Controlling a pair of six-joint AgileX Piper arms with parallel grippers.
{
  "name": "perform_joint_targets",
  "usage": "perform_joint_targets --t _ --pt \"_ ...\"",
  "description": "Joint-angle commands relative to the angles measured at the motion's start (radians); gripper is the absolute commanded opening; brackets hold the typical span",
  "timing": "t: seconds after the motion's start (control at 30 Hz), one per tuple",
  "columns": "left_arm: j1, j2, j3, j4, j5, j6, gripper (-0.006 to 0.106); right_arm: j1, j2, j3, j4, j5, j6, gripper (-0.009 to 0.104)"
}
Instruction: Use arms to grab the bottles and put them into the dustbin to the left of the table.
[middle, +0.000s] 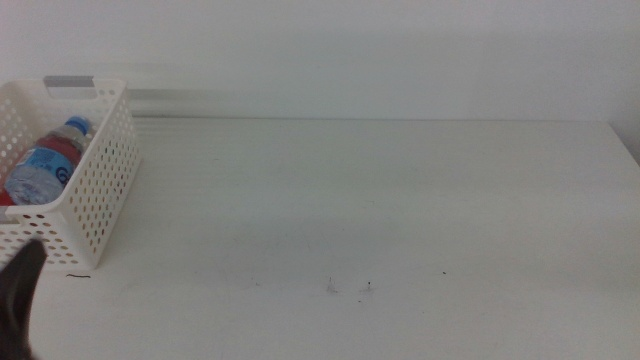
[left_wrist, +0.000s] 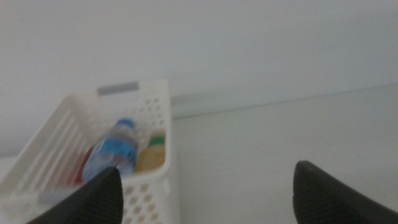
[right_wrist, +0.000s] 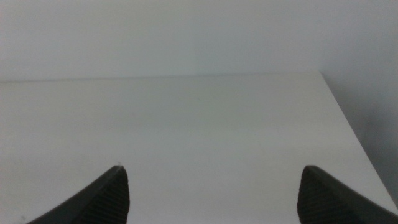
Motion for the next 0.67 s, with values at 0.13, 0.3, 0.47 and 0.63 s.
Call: perform_joint_targets --t 0.13,0.3,0.47,0.63 --pt "0.000 0.023 -0.038 0.000 -0.004 -0.011 0.094 -0.052 -0.258 0.189 -0.011 -0.013 0.000 0.091" --pt "0.000 0.023 -0.038 0.000 -0.004 -0.011 0.094 -0.071 -0.322 0.280 -0.076 -0.015 0.000 0.091" --pt "0.000 0.023 -0.038 0.000 -0.004 -0.011 0.094 -0.071 -0.322 0.310 -0.074 -0.021 0.000 0.091" --pt "0.000 0.023 -0.038 0.000 -0.004 -0.011 0.094 -0.071 -0.322 0.310 -0.063 -0.021 0.000 0.091"
